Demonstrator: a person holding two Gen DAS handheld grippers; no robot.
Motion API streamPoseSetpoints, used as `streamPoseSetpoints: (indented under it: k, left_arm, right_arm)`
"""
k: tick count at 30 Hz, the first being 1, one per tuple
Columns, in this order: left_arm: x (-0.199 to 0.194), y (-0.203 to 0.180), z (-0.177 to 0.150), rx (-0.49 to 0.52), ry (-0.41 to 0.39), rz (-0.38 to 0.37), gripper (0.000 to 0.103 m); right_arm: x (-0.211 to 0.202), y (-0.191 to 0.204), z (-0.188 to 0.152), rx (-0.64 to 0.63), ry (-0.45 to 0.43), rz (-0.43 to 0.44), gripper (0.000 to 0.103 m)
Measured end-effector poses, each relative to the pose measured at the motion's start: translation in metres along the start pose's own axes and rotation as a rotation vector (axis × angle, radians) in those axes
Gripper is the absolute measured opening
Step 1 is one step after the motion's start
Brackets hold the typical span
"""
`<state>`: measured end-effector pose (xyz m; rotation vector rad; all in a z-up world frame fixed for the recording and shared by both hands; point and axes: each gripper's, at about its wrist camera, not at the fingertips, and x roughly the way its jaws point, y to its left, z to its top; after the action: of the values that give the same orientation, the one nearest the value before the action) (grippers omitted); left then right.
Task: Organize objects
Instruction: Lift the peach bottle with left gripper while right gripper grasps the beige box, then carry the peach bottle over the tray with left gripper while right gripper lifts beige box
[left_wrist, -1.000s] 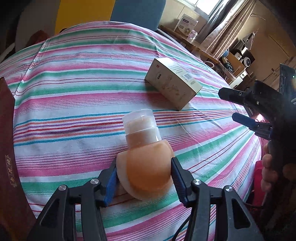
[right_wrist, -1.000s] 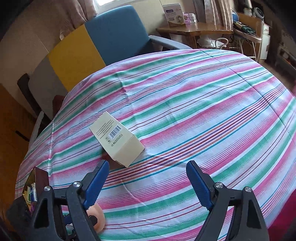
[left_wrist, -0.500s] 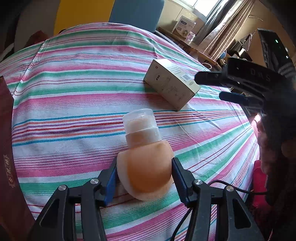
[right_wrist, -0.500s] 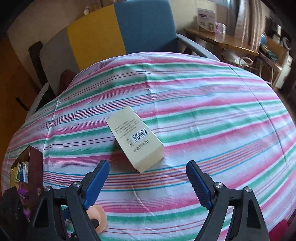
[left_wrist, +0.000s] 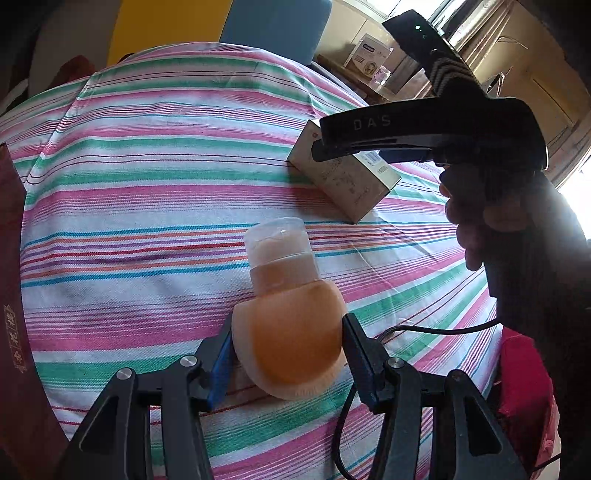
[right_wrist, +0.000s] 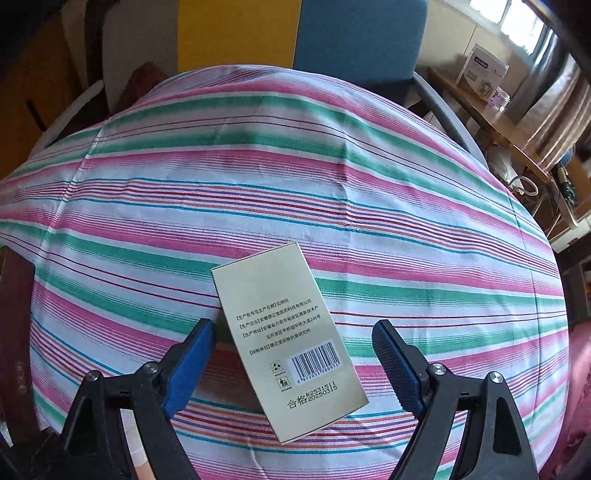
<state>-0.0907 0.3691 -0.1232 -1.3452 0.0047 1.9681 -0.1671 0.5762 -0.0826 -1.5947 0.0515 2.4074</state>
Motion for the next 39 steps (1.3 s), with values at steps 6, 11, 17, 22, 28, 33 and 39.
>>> streamPoseSetpoints:
  k: [6, 11, 17, 22, 28, 33, 39]
  left_arm:
    - [0.0, 0.001, 0.001, 0.0, 0.0, 0.0, 0.056]
    - [0.0, 0.0, 0.002, 0.014, 0.0, 0.01, 0.055]
    - [-0.002, -0.008, 0.008, 0.024, 0.013, 0.029, 0.048]
    - [-0.041, -0.017, 0.004, 0.047, -0.024, 0.007, 0.048]
    - [-0.13, 0.009, 0.003, -0.01, -0.143, -0.027, 0.048]
    - [-0.181, 0.073, 0.007, -0.1, -0.22, 0.082, 0.048]
    - [-0.164, 0.136, 0.006, -0.159, -0.169, 0.195, 0.048]
  right_arm:
    - [-0.008, 0.001, -0.017, 0.027, -0.019, 0.03, 0.05]
    - [-0.037, 0.005, -0.06, 0.071, -0.038, 0.078, 0.05]
    - [-0.043, 0.012, -0.1, 0.095, -0.024, 0.071, 0.05]
    - [-0.037, 0.008, -0.1, 0.115, -0.035, 0.088, 0.05]
    - [-0.035, 0.008, -0.099, 0.109, -0.038, 0.084, 0.05]
    - [-0.035, 0.011, -0.099, 0.094, -0.042, 0.069, 0.05]
    - [-0.034, 0.012, -0.1, 0.089, -0.041, 0.065, 0.05]
